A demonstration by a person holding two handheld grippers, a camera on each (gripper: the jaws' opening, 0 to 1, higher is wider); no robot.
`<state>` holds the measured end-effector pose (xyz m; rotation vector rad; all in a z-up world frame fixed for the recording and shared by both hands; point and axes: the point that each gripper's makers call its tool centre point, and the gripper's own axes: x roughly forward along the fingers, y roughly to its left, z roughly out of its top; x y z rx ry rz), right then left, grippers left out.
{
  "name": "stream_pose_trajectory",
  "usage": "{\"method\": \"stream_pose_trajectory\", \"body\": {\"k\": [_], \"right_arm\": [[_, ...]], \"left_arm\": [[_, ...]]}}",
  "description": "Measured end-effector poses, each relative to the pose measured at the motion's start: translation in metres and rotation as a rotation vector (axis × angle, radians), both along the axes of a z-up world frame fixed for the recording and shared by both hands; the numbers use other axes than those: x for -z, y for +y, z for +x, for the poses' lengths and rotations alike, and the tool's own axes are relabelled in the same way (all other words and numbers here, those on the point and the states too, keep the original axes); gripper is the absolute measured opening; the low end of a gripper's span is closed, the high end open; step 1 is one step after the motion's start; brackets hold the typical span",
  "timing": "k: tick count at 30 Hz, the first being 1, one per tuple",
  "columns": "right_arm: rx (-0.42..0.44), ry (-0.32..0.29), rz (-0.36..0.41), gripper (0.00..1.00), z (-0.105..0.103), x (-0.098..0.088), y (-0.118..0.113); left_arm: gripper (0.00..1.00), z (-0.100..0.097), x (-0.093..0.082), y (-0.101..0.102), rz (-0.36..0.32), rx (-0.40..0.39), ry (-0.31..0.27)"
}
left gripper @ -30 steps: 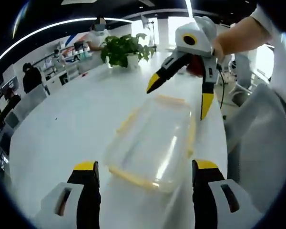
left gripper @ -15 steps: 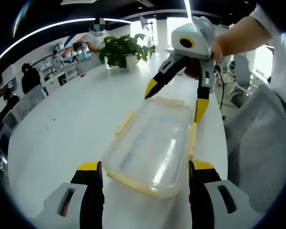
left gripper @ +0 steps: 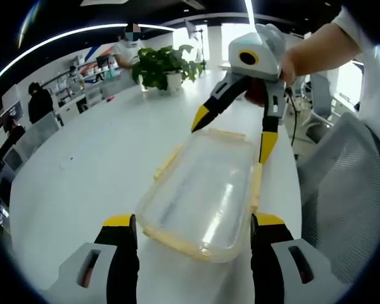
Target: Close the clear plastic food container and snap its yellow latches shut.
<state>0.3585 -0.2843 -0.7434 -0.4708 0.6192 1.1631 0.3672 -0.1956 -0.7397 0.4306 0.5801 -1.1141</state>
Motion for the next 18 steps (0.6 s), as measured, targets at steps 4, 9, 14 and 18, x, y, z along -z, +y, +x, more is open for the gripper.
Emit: {"method": "stream_pose_trajectory", "body": {"k": [4, 9, 14, 18], "right_arm": [[-0.004, -0.001, 0.003, 0.71, -0.001, 0.000, 0.006], [-0.009, -0.003, 0.002, 0.70, -0.001, 0.000, 0.017], [-0.012, -0.004, 0.006, 0.70, -0.001, 0.000, 0.031], [-0.016, -0.005, 0.007, 0.70, -0.001, 0.000, 0.044]], "left_arm": [[0.71, 0.000, 0.001, 0.008, 0.008, 0.002, 0.004], [0.71, -0.001, 0.001, 0.018, 0.015, -0.004, 0.004], [0.71, -0.002, 0.000, 0.031, 0.019, -0.007, 0.004], [0.71, -0.002, 0.001, 0.043, 0.022, -0.011, 0.004]]}}
